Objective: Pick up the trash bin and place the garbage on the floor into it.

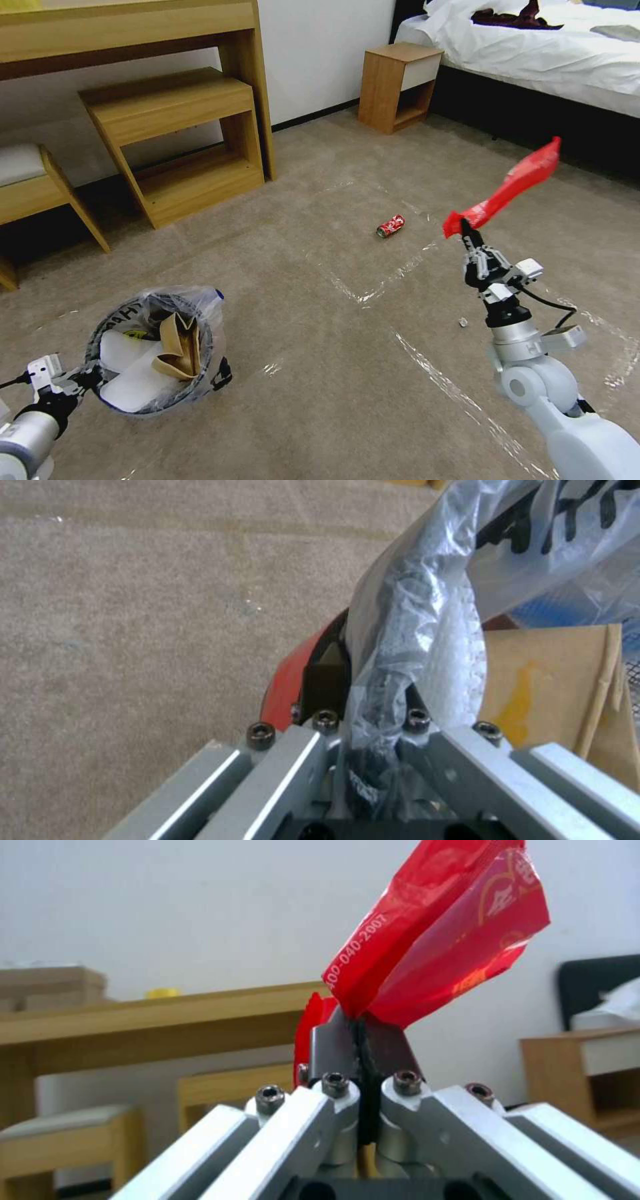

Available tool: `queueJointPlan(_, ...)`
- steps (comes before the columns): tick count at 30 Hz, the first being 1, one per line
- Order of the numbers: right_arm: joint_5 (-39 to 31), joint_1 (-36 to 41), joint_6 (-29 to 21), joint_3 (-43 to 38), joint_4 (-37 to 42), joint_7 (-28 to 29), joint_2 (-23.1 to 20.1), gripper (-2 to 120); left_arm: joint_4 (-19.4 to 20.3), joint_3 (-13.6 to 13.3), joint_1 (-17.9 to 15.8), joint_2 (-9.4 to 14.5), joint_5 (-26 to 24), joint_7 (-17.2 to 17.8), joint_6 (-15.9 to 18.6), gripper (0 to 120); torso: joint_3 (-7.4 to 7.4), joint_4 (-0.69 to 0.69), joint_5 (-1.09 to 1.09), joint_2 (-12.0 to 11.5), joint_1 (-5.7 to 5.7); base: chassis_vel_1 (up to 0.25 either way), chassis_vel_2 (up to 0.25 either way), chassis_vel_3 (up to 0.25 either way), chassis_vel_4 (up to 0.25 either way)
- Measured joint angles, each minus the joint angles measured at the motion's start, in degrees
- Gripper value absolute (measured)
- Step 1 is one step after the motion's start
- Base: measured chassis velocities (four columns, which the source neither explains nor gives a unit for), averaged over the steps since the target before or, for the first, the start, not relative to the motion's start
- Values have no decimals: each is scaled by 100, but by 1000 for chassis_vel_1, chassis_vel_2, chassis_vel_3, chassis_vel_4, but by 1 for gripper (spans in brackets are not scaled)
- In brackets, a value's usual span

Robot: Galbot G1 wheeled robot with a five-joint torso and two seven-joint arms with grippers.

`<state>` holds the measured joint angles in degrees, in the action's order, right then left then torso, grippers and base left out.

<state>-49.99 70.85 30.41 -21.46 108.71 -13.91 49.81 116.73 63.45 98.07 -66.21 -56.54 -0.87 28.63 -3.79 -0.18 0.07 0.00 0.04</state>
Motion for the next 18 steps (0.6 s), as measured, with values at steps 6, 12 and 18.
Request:
queueJointPlan(6, 140, -229, 51, 470, 127, -5, -225, 0, 0, 13, -62, 270, -551, 323, 318, 1, 0, 0, 0, 0, 0, 0, 0, 0, 0)
queueJointPlan(12, 140, -329, 51, 610, 209, -5, -344, 0, 11, -38, -130, 368, -794, 465, 443, 1, 0, 0, 0, 0, 0, 0, 0, 0, 0)
queueJointPlan(18, 152, -466, 43, 804, 249, 11, -459, 0, 1, -91, -147, 461, -847, 486, 500, 1, 0, 1, 0, 0, 0, 0, 0, 0, 0)
